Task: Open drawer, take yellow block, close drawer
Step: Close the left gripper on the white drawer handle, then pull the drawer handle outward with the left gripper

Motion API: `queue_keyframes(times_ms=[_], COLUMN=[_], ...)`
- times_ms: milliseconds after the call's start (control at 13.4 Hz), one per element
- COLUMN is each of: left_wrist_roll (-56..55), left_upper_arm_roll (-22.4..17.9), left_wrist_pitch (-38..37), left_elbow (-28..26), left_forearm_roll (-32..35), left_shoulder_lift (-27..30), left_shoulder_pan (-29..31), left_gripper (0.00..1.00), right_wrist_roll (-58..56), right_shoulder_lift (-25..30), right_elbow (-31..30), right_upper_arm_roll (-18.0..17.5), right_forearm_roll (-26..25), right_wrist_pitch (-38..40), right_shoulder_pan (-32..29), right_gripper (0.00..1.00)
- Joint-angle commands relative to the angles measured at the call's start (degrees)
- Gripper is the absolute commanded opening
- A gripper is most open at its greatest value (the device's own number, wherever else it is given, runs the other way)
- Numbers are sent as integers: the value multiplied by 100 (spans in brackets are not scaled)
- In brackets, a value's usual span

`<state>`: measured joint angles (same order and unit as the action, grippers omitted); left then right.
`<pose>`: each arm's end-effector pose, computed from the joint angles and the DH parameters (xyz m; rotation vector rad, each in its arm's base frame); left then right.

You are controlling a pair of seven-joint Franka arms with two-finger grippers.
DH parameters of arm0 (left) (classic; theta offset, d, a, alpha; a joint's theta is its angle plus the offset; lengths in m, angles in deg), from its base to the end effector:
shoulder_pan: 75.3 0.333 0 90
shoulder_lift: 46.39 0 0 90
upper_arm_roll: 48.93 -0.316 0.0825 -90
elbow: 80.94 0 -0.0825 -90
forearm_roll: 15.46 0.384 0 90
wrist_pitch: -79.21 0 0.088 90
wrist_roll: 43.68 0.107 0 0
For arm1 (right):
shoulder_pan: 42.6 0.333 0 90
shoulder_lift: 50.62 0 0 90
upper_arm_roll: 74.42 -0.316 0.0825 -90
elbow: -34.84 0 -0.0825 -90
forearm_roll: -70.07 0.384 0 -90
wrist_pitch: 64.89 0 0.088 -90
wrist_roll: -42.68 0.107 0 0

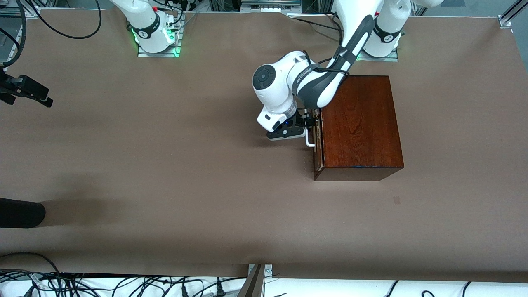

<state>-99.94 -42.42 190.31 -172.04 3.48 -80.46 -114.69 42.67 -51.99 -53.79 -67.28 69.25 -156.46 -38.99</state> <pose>0.4873 -0.4579 0.2733 -2.8141 -0.0500 -0.0392 0.5638 -0.0354 0.6250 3.1217 -0.0955 0.0422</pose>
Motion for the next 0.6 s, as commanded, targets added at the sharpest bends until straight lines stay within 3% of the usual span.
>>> queue_keyframes(times_ms=[0, 522], left_wrist_roll=[-245, -376], left_upper_arm_roll=[60, 96], left_wrist_pitch=[34, 43], left_elbow=[363, 865], left_forearm_roll=[-146, -471], left_shoulder_lift=[-214, -468], left_shoulder_pan=[-112, -279], left_gripper=[100, 100], right_wrist_roll=[-52, -52], right_shoulder_lift=[-57, -65], right_elbow=[135, 126], right_upper_arm_roll=[24, 15], right_forearm_roll=[82, 108], right_wrist_pitch=[122, 122], right_shoulder_pan=[-54, -54], right_gripper=[100, 100])
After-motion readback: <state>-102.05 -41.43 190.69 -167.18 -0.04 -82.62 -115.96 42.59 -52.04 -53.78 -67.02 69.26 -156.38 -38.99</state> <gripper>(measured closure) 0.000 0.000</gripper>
